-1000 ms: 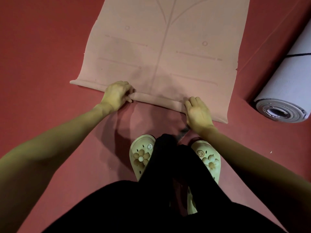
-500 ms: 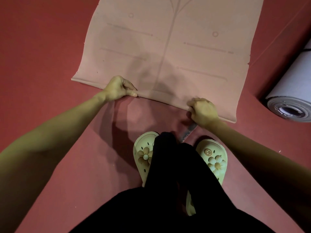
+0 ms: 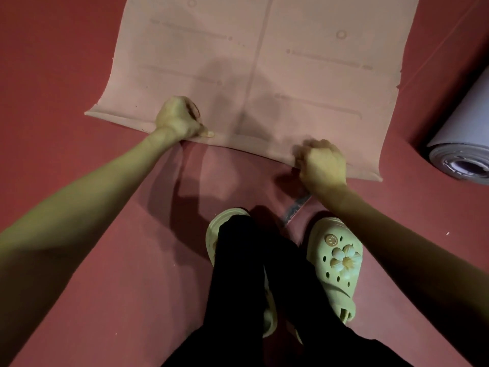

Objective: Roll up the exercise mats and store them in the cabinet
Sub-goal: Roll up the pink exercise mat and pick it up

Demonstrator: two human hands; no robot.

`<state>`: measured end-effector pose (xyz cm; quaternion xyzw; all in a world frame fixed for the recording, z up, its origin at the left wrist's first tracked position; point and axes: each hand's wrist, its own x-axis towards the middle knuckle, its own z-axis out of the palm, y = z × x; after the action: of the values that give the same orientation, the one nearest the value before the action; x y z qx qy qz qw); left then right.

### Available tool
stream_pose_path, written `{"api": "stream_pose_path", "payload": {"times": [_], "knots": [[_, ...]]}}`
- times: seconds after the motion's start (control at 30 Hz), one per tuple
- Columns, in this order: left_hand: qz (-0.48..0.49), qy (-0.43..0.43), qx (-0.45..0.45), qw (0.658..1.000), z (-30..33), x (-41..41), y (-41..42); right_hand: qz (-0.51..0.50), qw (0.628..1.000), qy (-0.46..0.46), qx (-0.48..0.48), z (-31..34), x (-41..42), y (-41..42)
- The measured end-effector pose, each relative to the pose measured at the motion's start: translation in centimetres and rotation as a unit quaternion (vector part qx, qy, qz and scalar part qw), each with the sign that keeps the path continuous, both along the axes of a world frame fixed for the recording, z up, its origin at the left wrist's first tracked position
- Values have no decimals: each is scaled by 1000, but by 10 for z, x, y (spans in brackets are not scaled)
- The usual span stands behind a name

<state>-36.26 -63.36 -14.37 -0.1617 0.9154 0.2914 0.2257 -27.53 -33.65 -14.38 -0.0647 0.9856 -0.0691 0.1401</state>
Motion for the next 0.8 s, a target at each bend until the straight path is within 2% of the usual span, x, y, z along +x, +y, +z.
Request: {"api": "stream_pose_path", "payload": {"times": [0.07,0.17,0.3,0.4,0.53,0.63,0.7,0.8], "knots": [[-5,9,-10,1000,3,-2,4,61,994,94,-11,-7,7,-3],[-5,-12,27,1000,5,-3,10,138,968,207,-35,-15,15,1],[-74,24,7,997,6,1,6,162,968,187,-40,-24,23,16],[-139,112,12,984,-2,15,-1,166,968,181,-48,-25,21,20],[-245,274,-3,930,-14,37,-5,191,958,204,-59,-30,18,21],[-305,350,-57,884,-21,48,-5,182,959,208,-59,-35,16,23],[-329,378,-77,862,-23,54,-8,175,959,212,-66,-38,14,25],[-364,367,-72,853,-23,55,-17,159,958,219,-92,-45,11,30]]}}
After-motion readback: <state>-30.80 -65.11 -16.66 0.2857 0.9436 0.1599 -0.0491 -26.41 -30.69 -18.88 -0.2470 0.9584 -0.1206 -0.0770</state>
